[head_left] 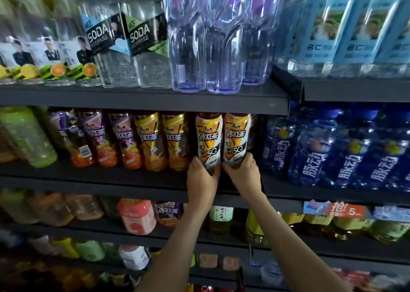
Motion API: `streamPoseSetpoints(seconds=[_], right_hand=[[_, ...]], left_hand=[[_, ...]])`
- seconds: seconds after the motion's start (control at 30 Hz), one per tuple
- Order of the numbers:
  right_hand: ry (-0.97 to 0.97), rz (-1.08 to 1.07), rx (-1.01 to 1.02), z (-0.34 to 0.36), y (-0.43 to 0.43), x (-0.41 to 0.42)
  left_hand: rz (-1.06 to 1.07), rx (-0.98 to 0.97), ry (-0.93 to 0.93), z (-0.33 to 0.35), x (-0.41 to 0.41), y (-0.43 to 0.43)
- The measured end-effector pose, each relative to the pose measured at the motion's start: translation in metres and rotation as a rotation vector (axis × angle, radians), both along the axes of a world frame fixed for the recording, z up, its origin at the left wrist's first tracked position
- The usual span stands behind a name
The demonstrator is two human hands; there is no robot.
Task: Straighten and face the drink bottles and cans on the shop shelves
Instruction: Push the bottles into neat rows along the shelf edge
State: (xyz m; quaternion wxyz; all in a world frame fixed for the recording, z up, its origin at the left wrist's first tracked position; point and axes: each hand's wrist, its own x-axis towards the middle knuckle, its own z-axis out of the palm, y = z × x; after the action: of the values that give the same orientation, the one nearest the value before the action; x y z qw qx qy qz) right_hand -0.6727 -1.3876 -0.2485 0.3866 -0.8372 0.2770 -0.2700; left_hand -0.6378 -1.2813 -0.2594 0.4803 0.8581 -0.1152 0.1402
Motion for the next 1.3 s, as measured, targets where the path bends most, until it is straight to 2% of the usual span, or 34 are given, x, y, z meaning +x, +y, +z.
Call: streamPoseSetpoints(seconds=[0.53, 0.63, 0.8, 0.93, 1.1, 1.3], right_hand=[[0.029, 0.067, -0.038, -0.007, -0.012, -0.001], [-0.082, 0.014, -0.047, -0.012, -0.002, -0.001], [-0.375, -0.306, -0.253, -0.009, 0.042, 0.004], [-0.529, -0.128, -0.262, -0.01, 0.086, 0.019], [-0.475, -0.049, -0.197, -0.013, 0.153, 0.055], [-0.371, -0.267, -0.195, -0.01, 0.181, 0.085]], left_hand=[[0.035, 0.058, 0.012, -0.001, 0.001, -0.013], [0.03, 0.084, -0.066, 0.005, -0.004, -0.005], [0.076, -0.036, -0.346, 0.017, -0.001, 0.034], [0.107, -0.126, -0.372, 0.014, 0.021, 0.086], [0.173, -0.106, -0.32, 0.012, 0.06, 0.156], [0.011, 0.005, -0.268, 0.007, 0.086, 0.186]])
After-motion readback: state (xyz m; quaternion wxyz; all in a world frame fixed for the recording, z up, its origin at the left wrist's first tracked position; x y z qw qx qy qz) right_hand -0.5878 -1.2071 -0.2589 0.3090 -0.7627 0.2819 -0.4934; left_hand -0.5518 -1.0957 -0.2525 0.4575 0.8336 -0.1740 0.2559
